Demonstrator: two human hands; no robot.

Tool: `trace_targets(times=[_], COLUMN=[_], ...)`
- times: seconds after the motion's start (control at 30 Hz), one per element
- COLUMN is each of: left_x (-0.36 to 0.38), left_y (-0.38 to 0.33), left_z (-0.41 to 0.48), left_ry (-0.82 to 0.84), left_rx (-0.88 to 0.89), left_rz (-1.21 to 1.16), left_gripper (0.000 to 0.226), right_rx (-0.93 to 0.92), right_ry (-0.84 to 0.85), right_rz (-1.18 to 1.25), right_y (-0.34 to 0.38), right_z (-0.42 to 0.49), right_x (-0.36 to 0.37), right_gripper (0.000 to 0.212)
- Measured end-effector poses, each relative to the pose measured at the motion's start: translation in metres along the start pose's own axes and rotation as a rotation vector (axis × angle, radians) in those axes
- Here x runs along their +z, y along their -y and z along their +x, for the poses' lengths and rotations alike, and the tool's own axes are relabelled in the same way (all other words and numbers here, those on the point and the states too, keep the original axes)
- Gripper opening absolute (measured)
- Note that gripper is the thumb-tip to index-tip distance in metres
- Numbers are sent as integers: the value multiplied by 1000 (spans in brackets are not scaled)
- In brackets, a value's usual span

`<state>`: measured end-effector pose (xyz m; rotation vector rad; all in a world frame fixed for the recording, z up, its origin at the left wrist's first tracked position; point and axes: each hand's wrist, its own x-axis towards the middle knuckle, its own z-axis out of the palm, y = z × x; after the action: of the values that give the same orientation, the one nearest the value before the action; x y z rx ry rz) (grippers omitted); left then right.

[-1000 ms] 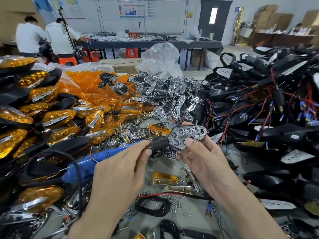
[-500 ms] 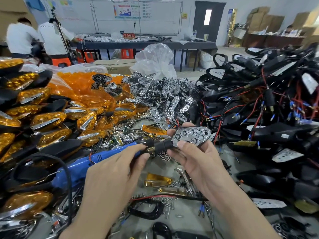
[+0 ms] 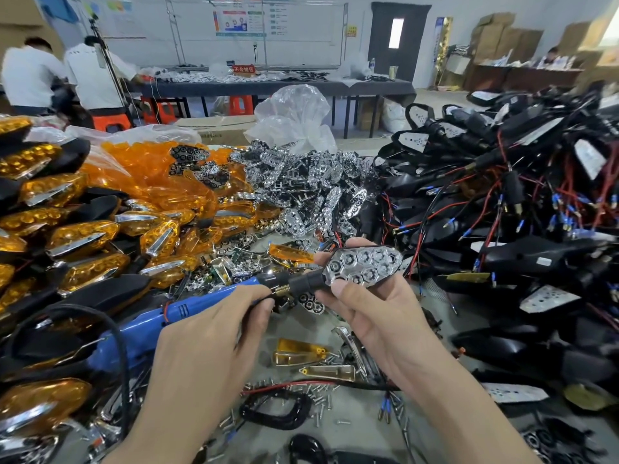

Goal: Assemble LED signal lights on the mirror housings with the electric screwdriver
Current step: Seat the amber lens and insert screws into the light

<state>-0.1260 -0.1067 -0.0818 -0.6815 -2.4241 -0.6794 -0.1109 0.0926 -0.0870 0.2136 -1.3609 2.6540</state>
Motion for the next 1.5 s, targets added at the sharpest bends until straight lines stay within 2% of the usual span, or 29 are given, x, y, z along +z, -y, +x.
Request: trace_targets(times=[0.33,0.8,0.87,1.03,1.17,1.27,1.33,1.4,1.5], left_x=[-4,-3,-2,0,5,6,5,4,6], left_y=[-2,3,4,7,12,6,-4,-17,-35], left_z=[0,-1,-2,-2,-2,-2,0,4,12], left_ry=[-1,20,22,45,35,-7,-25,-13,10], left_rx=[7,12,16,-2,-56,-69,-79,-41,61], left_rz=[-20,22,27,56,105,-10,-129,-234,-252], left_gripper=[26,21,20,17,19,32,36,37,38], right_rx=[0,36,33,3,-30,-57,-98,-123,-148], right_ry=[13,51,54,78,44,-2,30,83,125], right_rz=[11,-7,-52,-160,-352,-532,-565,-541,-614], right_y=[1,0,1,-1,-9,-18,-24,-27,-29], right_z=[-1,-1,-1,0,0,-1,-1,-1,-2], right_x=[1,-5,-6,-7,-9,-10,-8,-5,-3], right_gripper=[47,51,47,53,50,44,44,46,53])
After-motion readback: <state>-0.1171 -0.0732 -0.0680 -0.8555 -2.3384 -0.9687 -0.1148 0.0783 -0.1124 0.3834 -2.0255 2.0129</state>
